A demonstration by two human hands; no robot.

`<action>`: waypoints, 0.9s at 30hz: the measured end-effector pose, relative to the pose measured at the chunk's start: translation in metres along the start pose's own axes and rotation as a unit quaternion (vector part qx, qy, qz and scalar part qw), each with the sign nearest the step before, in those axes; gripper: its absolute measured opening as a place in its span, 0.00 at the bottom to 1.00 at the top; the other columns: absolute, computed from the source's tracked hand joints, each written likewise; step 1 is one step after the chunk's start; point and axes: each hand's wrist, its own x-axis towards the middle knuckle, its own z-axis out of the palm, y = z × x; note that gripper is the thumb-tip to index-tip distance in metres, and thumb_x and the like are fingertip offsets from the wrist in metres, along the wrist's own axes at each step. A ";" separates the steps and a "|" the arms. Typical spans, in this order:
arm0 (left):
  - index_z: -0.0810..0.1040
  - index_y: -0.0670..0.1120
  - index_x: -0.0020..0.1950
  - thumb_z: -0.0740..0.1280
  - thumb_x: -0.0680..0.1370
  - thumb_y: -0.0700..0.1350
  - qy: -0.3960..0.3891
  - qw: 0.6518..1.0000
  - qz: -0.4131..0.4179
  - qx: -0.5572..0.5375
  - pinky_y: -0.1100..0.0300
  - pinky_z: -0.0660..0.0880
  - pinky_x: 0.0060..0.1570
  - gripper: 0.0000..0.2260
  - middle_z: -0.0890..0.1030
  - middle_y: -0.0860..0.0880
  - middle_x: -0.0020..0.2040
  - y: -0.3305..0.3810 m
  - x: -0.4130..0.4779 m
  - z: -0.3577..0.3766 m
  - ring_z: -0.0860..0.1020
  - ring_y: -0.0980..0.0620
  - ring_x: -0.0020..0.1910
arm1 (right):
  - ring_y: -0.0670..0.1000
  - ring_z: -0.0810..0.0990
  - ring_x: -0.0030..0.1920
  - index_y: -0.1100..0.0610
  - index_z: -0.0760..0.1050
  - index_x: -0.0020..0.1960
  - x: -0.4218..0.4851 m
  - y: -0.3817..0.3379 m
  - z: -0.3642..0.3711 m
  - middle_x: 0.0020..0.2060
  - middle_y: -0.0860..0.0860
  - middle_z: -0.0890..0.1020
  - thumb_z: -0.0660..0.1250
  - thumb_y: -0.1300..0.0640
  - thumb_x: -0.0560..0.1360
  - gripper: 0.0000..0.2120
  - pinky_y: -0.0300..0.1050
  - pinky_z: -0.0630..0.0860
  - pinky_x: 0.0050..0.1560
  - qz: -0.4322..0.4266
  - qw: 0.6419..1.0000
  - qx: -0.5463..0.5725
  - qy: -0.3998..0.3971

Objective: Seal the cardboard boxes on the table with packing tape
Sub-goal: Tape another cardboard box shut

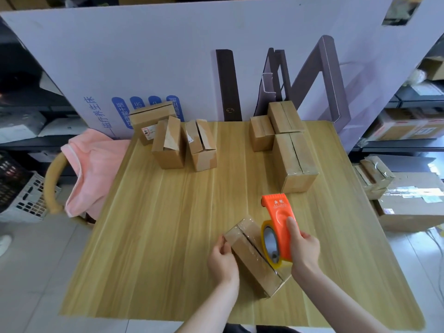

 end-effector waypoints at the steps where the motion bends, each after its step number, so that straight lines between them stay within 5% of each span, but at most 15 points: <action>1: 0.71 0.48 0.71 0.63 0.81 0.43 -0.018 1.000 -0.003 0.002 0.60 0.68 0.62 0.18 0.76 0.50 0.66 -0.002 -0.007 0.002 0.74 0.48 0.65 | 0.54 0.76 0.30 0.67 0.78 0.39 0.001 0.000 -0.001 0.29 0.57 0.78 0.69 0.40 0.72 0.27 0.45 0.72 0.33 0.002 1.000 0.004 0.002; 4: 0.56 0.47 0.78 0.67 0.78 0.45 -0.073 0.995 0.030 0.061 0.53 0.62 0.71 0.32 0.65 0.48 0.75 -0.007 -0.020 0.011 0.64 0.48 0.73 | 0.53 0.76 0.29 0.67 0.78 0.39 -0.001 0.000 0.001 0.29 0.56 0.78 0.69 0.41 0.72 0.26 0.44 0.72 0.32 0.000 1.000 0.007 -0.001; 7: 0.50 0.48 0.79 0.65 0.78 0.40 -0.082 0.991 0.043 0.101 0.54 0.59 0.72 0.34 0.58 0.48 0.77 -0.006 -0.020 0.016 0.60 0.48 0.75 | 0.50 0.75 0.25 0.63 0.77 0.34 -0.004 -0.001 0.005 0.25 0.53 0.77 0.70 0.42 0.72 0.23 0.40 0.70 0.27 -0.012 1.000 -0.005 -0.006; 12: 0.69 0.46 0.69 0.61 0.75 0.38 -0.056 0.996 0.017 0.067 0.49 0.71 0.64 0.22 0.74 0.46 0.66 0.022 0.006 0.031 0.74 0.44 0.64 | 0.54 0.76 0.29 0.63 0.75 0.34 -0.005 -0.004 0.004 0.28 0.56 0.77 0.70 0.39 0.71 0.25 0.44 0.72 0.32 0.010 1.000 0.023 0.011; 15: 0.73 0.45 0.60 0.60 0.72 0.41 -0.108 0.978 0.049 0.173 0.46 0.78 0.52 0.17 0.78 0.46 0.57 0.046 0.028 0.038 0.79 0.44 0.51 | 0.54 0.76 0.29 0.63 0.76 0.34 -0.005 -0.001 0.000 0.28 0.56 0.78 0.70 0.39 0.71 0.25 0.44 0.72 0.32 0.014 0.999 0.020 0.021; 19: 0.60 0.56 0.75 0.64 0.71 0.39 -0.242 0.923 0.041 0.297 0.52 0.78 0.52 0.34 0.66 0.47 0.68 0.060 0.049 0.037 0.77 0.45 0.59 | 0.52 0.76 0.27 0.63 0.77 0.34 -0.008 0.003 0.001 0.27 0.55 0.79 0.71 0.40 0.71 0.25 0.42 0.72 0.29 0.015 1.000 0.003 0.025; 22: 0.45 0.56 0.78 0.74 0.68 0.38 -0.245 0.935 -0.003 0.256 0.60 0.76 0.48 0.49 0.64 0.47 0.72 0.056 0.055 0.033 0.73 0.47 0.65 | 0.53 0.77 0.28 0.64 0.79 0.35 -0.008 0.001 0.003 0.28 0.55 0.79 0.71 0.41 0.71 0.24 0.43 0.72 0.30 0.010 0.999 0.002 0.030; 27: 0.70 0.52 0.64 0.73 0.69 0.43 -0.177 0.957 0.107 0.204 0.56 0.78 0.52 0.25 0.75 0.52 0.60 0.027 0.043 0.026 0.78 0.53 0.52 | 0.54 0.76 0.31 0.65 0.78 0.37 -0.007 0.000 -0.001 0.31 0.57 0.79 0.69 0.40 0.72 0.26 0.45 0.72 0.32 0.027 0.999 0.016 0.043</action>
